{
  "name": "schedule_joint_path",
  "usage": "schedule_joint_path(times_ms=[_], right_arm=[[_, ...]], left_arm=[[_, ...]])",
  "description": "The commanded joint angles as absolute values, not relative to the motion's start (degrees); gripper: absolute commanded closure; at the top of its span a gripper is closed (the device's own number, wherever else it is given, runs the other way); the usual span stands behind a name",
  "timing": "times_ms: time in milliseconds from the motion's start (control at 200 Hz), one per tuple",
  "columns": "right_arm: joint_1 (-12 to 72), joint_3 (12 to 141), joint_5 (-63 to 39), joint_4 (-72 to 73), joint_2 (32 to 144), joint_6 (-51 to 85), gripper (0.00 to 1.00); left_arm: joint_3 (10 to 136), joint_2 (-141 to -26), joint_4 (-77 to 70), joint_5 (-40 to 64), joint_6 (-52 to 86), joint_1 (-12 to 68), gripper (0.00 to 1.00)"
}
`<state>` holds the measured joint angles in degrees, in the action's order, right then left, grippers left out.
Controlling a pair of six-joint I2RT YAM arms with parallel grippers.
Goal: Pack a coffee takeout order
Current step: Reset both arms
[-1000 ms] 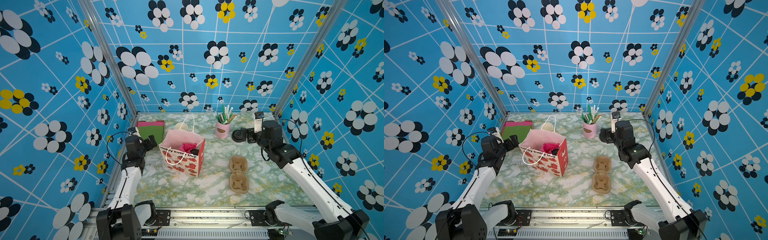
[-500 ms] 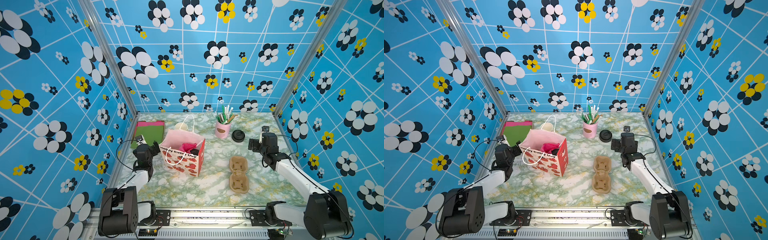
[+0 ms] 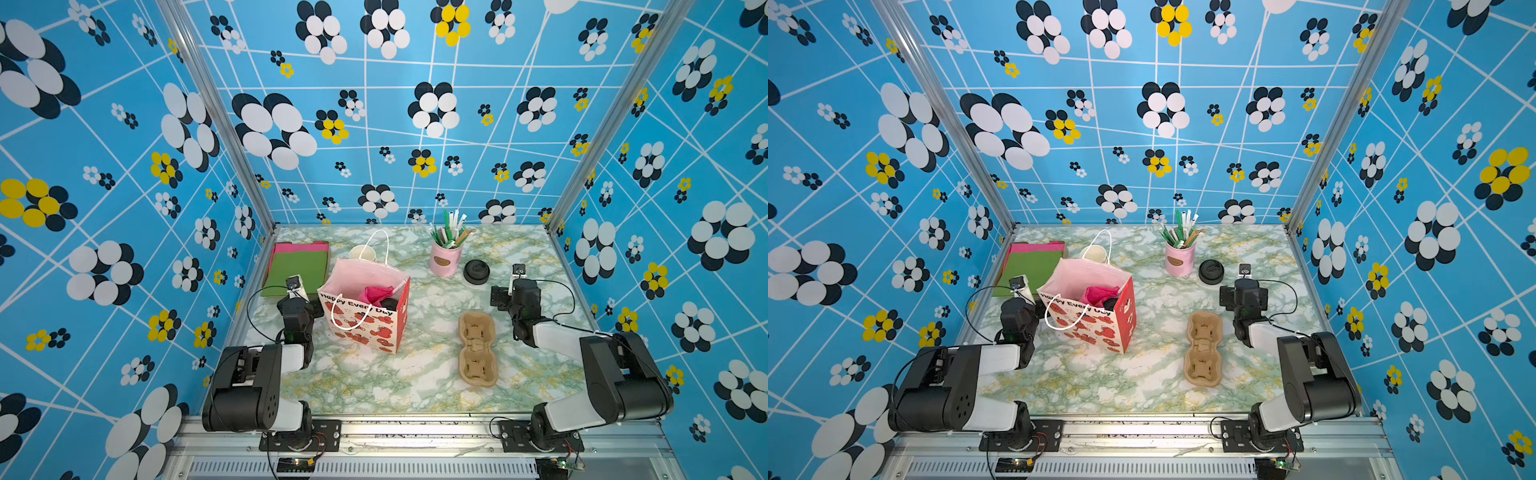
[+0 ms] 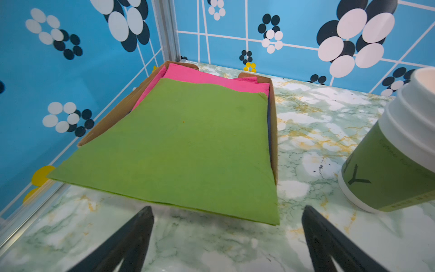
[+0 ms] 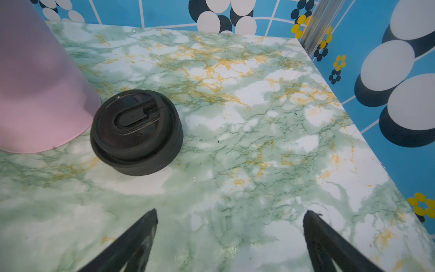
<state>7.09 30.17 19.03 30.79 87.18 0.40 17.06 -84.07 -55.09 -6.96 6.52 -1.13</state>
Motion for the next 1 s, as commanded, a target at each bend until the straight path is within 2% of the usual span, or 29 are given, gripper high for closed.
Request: schedule_joint_path(times_ms=[0, 160, 215, 290, 380, 994], right_arm=[[4.61, 28.50, 17.14, 39.01, 86.90, 0.44, 0.01], [2.22, 23.35, 11.48, 46.79, 86.87, 1.52, 0.01], [1.75, 20.83, 11.23, 56.48, 89.90, 1.64, 0.01], [1.76, 22.91, 10.38, 48.32, 87.64, 1.73, 0.01], [1.76, 21.89, 10.42, 52.70, 89.07, 1.60, 0.01], [1.76, 22.25, 10.45, 50.95, 88.39, 1.58, 0.01]], left_arm=[[16.11, -87.62, -62.44, -4.38, 2.82, 0.04, 0.01], [17.85, -88.64, -60.25, -3.99, 1.74, 0.70, 0.01], [19.12, -88.48, -57.37, -3.53, 1.65, 0.77, 0.01], [21.09, -88.67, -54.12, -4.43, 1.83, 0.86, 0.01], [21.14, -88.60, -53.77, -4.57, 1.78, 1.14, 0.01], [21.36, -88.59, -53.53, -5.27, 1.36, 1.52, 0.01]])
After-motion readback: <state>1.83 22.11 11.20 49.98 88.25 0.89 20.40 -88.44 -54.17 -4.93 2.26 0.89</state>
